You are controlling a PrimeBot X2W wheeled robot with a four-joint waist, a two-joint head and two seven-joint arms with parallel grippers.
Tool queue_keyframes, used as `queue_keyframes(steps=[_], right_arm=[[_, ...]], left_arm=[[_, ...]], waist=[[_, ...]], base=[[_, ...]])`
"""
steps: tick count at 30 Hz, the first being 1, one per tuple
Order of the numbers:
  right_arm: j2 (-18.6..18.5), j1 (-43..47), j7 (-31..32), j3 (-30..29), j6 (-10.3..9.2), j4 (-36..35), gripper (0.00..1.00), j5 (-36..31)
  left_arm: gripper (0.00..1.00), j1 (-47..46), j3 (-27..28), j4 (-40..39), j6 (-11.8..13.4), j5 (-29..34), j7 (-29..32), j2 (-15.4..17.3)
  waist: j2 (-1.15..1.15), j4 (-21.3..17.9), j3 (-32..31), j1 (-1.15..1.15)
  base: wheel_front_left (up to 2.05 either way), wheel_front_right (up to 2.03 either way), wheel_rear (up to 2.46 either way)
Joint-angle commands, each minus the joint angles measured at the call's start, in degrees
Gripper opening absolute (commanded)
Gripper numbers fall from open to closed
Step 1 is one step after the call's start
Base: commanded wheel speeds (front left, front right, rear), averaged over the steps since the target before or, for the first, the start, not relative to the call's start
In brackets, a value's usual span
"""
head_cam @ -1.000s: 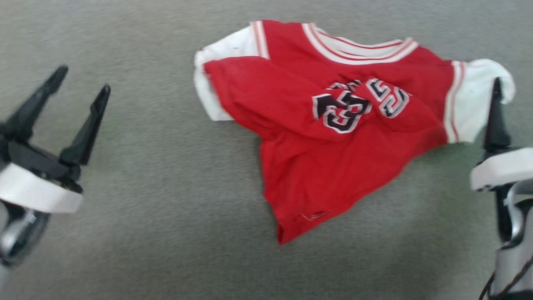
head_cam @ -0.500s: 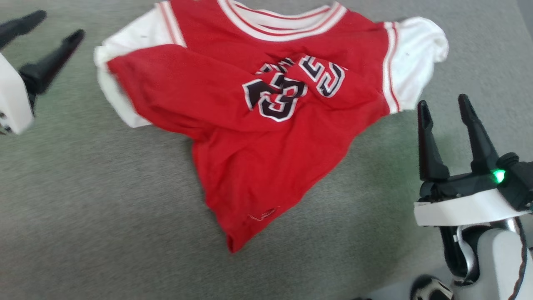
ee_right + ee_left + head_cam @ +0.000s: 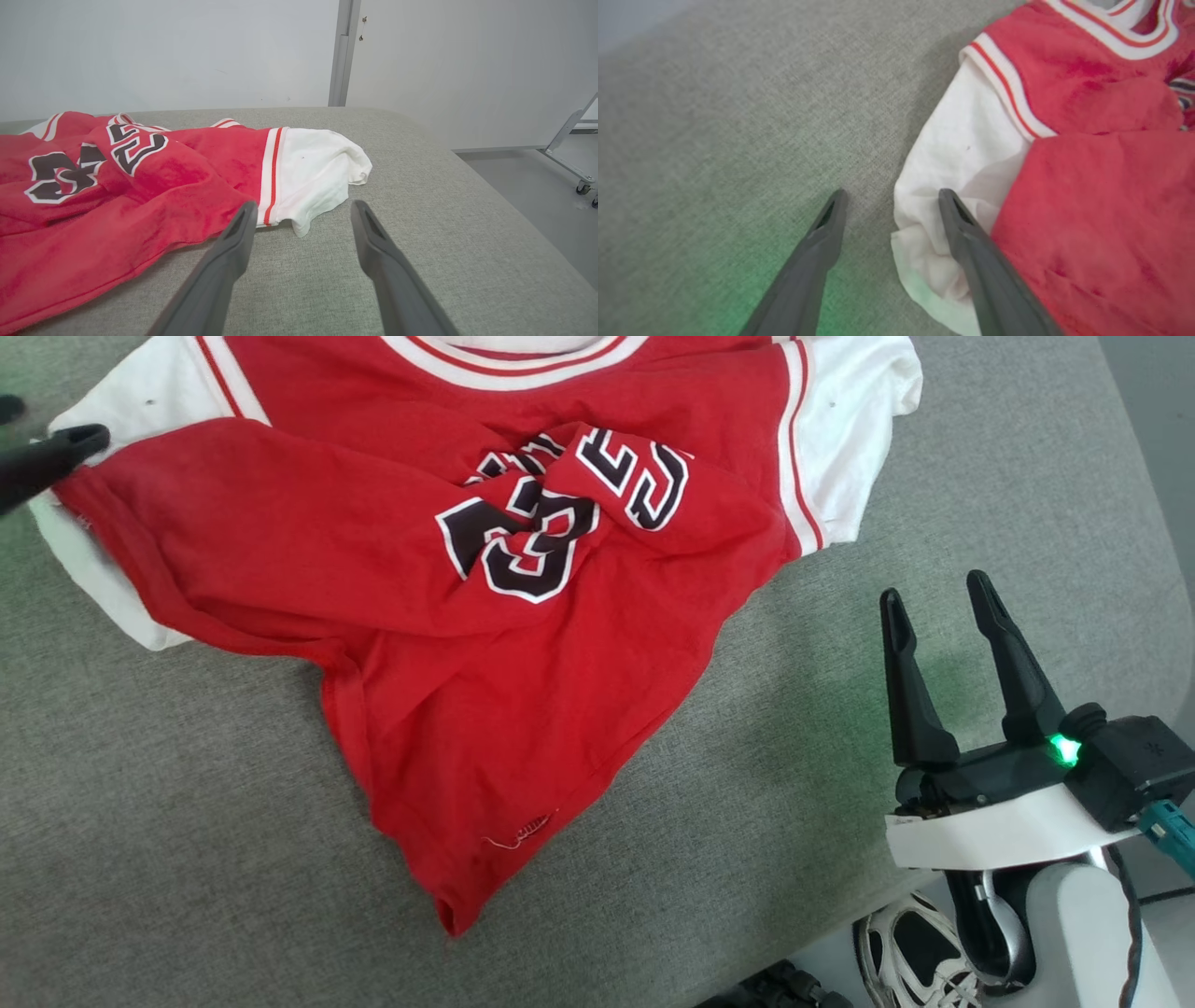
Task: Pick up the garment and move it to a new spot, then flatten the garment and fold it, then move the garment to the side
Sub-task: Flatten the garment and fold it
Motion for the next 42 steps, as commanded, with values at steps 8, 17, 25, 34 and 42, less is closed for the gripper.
queue_keyframes(steps=[8, 17, 25, 34, 42], right_arm=[[0.08, -0.94, -0.61, 0.24, -0.14, 0.56, 1.0, 0.13], [0.07, -7.72, 6.47, 1.82, -0.14, 2.87, 1.0, -2.64], [-0.03, -25.64, 28.81, -2.47, -0.15, 7.63, 1.0, -6.99], [-5.0, -38.25, 51.77, -5.74, -0.14, 13.27, 1.0, -9.11], [-6.07, -39.08, 59.71, -3.27, -0.07, 17.76, 1.0, -5.42]], left_arm=[[1.0, -1.09, -2.08, -2.43, 0.14, -7.12, 7.28, 0.32], [0.0, -2.15, -3.59, -3.17, 0.14, -4.82, 4.34, -0.37], [0.0, -4.76, -4.46, -4.66, 0.14, -4.22, 2.21, -1.75], [0.0, -8.47, -5.8, -8.44, 0.14, -3.71, 0.82, -2.48], [0.0, -10.66, -7.02, -10.07, 0.16, -3.68, 0.16, -1.86]], waist=[[0.0, -0.14, 0.3, 0.0], [0.0, 0.2, 1.22, 0.0], [0.0, 2.63, 2.96, 0.0], [0.0, 6.16, 5.75, 0.0], [0.0, 7.33, 7.66, 0.0]], base=[[0.0, 0.0, 0.0], [0.0, 0.0, 0.0], [0.0, 0.0, 0.0], [0.0, 0.0, 0.0], [0.0, 0.0, 0.0]])
